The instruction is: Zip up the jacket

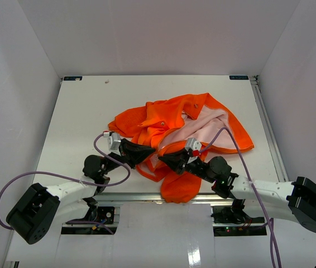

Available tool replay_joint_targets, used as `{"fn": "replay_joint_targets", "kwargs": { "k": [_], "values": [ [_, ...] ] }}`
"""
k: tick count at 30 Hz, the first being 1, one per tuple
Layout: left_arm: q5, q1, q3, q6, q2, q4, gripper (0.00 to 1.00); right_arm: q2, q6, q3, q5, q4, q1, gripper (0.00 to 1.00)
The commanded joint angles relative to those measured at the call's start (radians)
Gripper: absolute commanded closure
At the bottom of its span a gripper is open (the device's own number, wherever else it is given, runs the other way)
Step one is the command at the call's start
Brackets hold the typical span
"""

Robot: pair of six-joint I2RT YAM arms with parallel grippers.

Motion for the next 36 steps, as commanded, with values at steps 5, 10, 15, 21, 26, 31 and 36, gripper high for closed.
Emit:
{"fn": "replay_joint_targets", "kwargs": {
  "k": [5,10,15,21,26,31,36],
  "values": [
    [0.029,-0.014,-0.012,0.019,-0.009,0.088,1.00,-0.010,0.049,0.010,0.004,0.099,-0.011,0.92],
    [0.024,-0.017,-0.016,0.036,-0.009,0.090,1.00,-0.010,0.066,0.006,0.001,0.114,-0.012,0.92],
    [0.007,-0.019,-0.019,0.047,-0.007,0.087,1.00,-0.006,0.077,-0.001,-0.012,0.126,-0.012,0.92],
    [-0.014,-0.025,-0.019,0.066,-0.002,0.074,1.00,0.008,0.093,-0.008,-0.015,0.161,-0.012,0.92],
    [-0.021,-0.030,-0.023,0.084,-0.003,0.076,1.00,0.011,0.100,-0.009,-0.014,0.171,-0.013,0.92],
    [-0.028,-0.035,-0.033,0.098,-0.004,0.086,1.00,-0.004,0.114,-0.021,0.013,0.173,-0.013,0.92],
    [-0.029,-0.037,-0.037,0.104,0.001,0.100,1.00,-0.017,0.133,-0.028,0.044,0.171,-0.014,0.92]
  ]
}}
